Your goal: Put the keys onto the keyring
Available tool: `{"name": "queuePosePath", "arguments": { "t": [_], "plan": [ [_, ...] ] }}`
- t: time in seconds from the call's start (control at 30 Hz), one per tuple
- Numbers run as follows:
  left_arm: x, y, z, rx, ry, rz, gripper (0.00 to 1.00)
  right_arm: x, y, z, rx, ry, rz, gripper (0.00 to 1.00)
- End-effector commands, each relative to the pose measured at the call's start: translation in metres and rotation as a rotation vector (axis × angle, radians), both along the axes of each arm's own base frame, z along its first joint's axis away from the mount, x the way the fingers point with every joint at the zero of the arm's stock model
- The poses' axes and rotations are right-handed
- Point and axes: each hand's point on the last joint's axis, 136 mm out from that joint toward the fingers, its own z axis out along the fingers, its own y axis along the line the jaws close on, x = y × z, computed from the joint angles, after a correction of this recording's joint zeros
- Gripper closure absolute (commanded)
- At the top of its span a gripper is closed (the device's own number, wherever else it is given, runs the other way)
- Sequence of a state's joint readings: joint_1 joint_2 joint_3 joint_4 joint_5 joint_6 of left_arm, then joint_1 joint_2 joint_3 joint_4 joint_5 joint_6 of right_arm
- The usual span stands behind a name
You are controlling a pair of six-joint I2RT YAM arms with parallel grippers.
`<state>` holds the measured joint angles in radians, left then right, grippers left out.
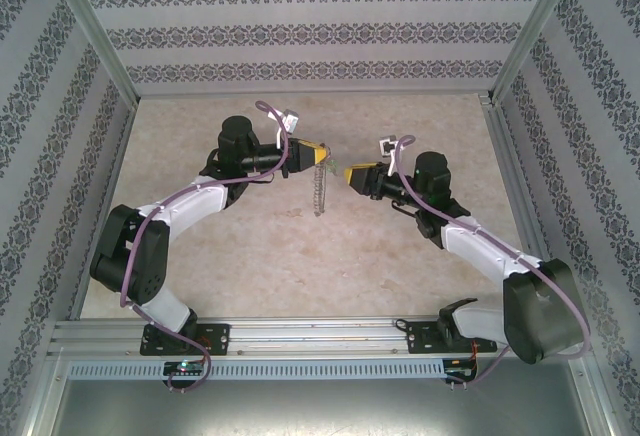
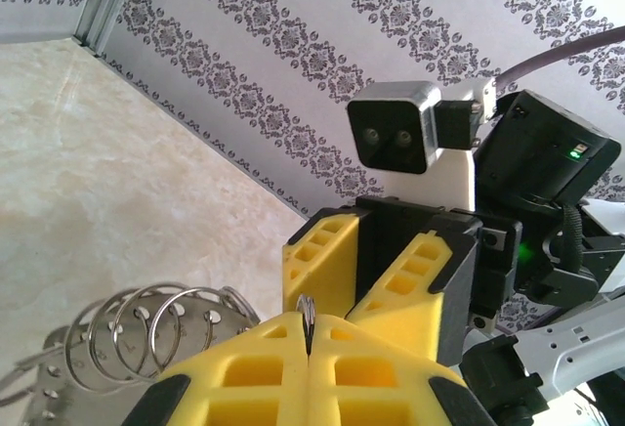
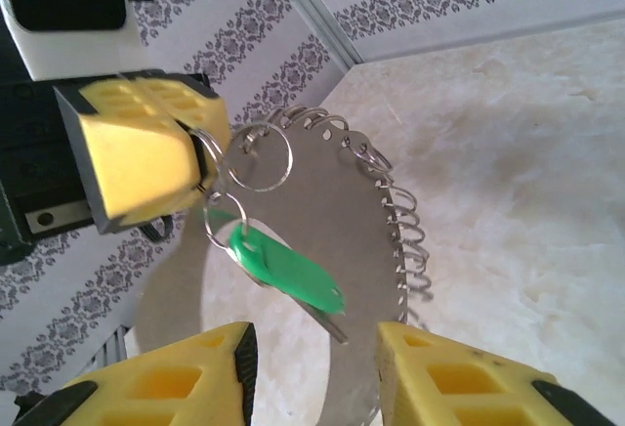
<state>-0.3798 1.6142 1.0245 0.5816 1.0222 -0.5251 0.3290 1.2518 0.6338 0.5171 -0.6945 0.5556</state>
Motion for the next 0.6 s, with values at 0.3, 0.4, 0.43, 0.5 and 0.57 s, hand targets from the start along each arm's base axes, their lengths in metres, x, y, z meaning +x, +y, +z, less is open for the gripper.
{"name": "queuePosePath", "arguments": {
  "t": [0.3, 0.4, 0.43, 0.5, 0.57],
  "plan": [
    [-0.003, 0.005, 0.029, -0.101, -0.087, 0.064, 1.0, 0.02, 0.001, 0.057, 0.187, -0.076, -0.039, 0.62],
    [0.0, 0.006, 0.031, -0.138, -0.08, 0.083, 1.0, 0.024, 0.007, 0.064, 0.244, -0.073, -0.013, 0.62],
    [0.001, 0.007, 0.031, -0.144, -0.075, 0.088, 1.0, 0.024, 0.009, 0.065, 0.259, -0.074, -0.005, 0.61],
    [0.002, 0.007, 0.031, -0.154, -0.07, 0.092, 1.0, 0.027, 0.012, 0.067, 0.29, -0.066, 0.009, 0.61],
    [0.003, 0.007, 0.031, -0.156, -0.07, 0.096, 1.0, 0.029, 0.017, 0.067, 0.308, -0.062, 0.021, 0.6]
  ]
}}
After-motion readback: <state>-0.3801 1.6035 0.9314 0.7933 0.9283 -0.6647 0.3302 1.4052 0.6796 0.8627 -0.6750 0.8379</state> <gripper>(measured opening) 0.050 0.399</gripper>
